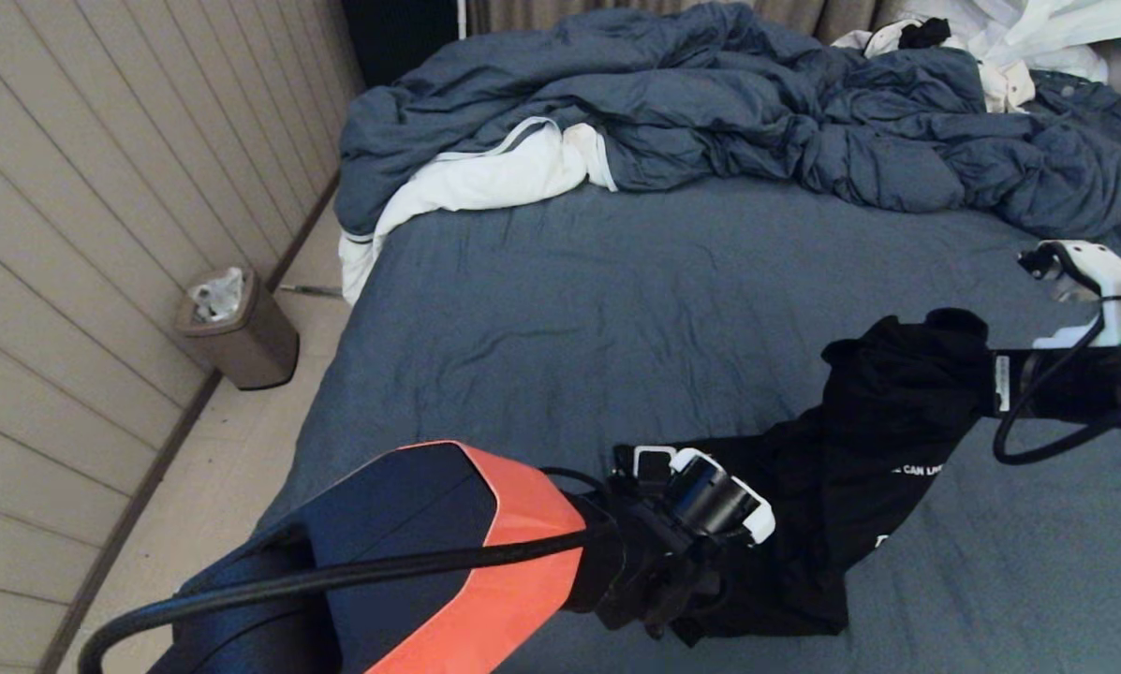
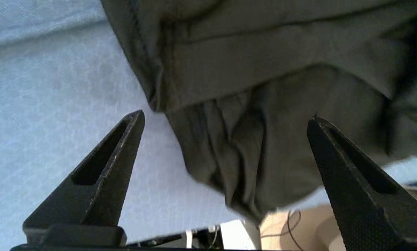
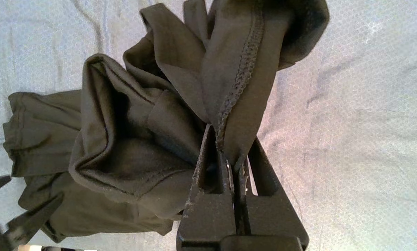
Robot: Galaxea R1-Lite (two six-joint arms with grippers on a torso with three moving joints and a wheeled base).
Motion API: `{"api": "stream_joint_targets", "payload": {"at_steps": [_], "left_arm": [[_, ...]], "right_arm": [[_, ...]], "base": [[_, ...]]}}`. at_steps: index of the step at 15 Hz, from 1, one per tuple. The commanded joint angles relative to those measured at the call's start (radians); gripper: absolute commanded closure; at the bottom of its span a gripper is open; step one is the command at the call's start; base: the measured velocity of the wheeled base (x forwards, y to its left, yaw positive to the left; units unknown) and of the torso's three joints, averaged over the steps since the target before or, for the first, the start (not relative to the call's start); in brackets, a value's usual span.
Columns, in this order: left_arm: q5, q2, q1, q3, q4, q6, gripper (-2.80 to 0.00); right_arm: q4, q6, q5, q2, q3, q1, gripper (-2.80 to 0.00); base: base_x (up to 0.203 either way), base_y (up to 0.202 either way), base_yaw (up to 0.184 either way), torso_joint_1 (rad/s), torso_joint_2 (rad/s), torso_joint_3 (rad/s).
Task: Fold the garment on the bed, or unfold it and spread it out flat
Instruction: Unford the black T-shirt
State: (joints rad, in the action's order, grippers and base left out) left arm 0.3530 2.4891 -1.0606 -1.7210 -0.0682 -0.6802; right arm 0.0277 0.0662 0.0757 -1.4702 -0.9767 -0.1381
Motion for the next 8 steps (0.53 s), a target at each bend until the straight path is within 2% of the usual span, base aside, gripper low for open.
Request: {"api": "stream_joint_targets", "payload": {"at_steps": [1, 4, 8], "left_arm": [[0.02, 0.047, 0.005, -0.077, -0.025, -0.008, -2.8], [0.059, 0.084, 0.045, -0.193, -0.061, -0.007, -2.8], [0.061, 0.102, 0.083, -0.2, -0.086, -0.01, -2.8]], "right_arm": [[-0.006, 0.001, 0.004, 0.005, 0.014, -0.003, 0.0], [-0.059, 0.004, 0.013, 0.004, 0.028, -0.015, 0.0], [-0.061, 0.014, 0.013, 0.001, 0.025, -0.015, 0.0]], "base": [[0.0, 0.0, 0.0, 0.0, 0.0, 0.0], [0.0, 0.0, 0.0, 0.0, 0.0, 0.0], [0.0, 0.0, 0.0, 0.0, 0.0, 0.0]]}}
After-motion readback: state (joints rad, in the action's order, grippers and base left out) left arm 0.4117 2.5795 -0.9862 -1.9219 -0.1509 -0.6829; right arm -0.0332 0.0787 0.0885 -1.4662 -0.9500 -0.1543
